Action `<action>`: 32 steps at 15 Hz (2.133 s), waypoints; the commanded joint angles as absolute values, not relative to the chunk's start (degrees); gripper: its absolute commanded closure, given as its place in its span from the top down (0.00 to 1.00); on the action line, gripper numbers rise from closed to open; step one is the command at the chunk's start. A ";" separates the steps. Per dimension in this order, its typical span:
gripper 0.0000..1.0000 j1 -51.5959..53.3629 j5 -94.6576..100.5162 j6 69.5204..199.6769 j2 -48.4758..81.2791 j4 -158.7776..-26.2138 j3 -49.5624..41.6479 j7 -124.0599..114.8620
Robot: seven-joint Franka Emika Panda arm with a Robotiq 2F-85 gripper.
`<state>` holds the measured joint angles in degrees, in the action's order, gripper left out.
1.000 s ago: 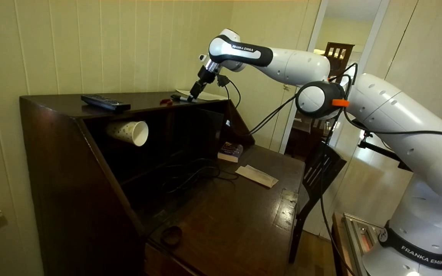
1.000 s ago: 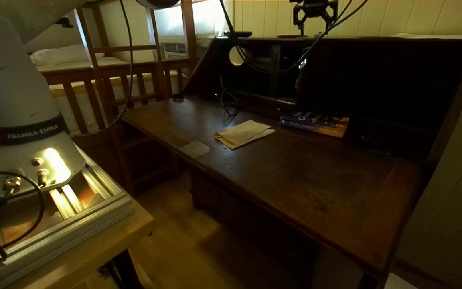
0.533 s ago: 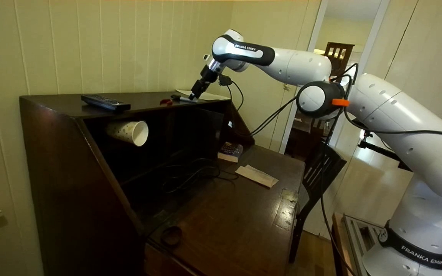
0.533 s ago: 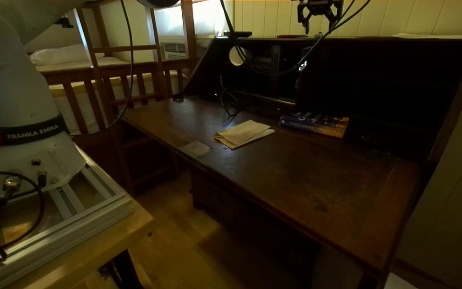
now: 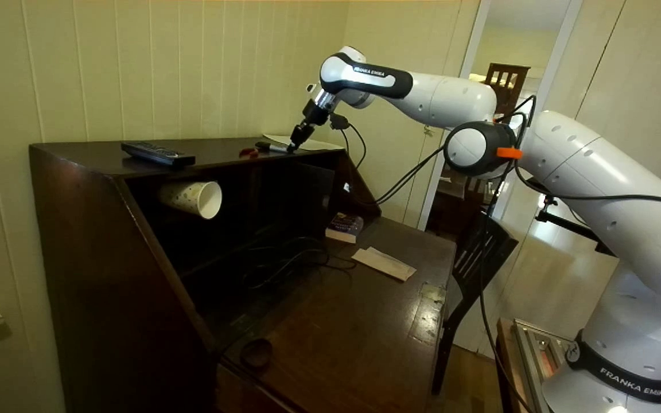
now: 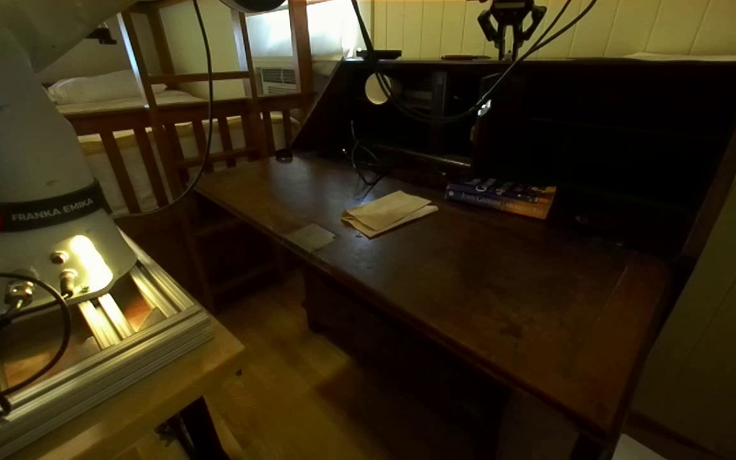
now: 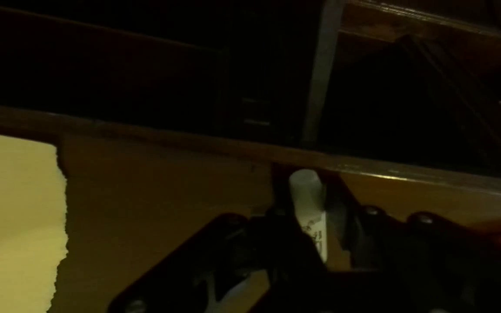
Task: Move the black marker to the left
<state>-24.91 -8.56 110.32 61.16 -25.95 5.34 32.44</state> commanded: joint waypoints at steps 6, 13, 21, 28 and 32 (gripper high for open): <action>0.09 -24.63 -8.62 101.95 57.92 -26.06 6.53 44.43; 0.09 -25.96 -7.89 78.21 49.36 -26.92 5.44 60.29; 0.09 -27.26 -11.40 73.77 47.94 -25.80 4.90 54.75; 0.23 -27.76 -10.61 78.04 48.11 -25.82 4.26 55.90; 0.07 -27.48 -11.20 79.03 48.33 -25.82 4.67 55.39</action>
<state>-28.06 -10.52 78.23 48.17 -25.82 4.69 55.95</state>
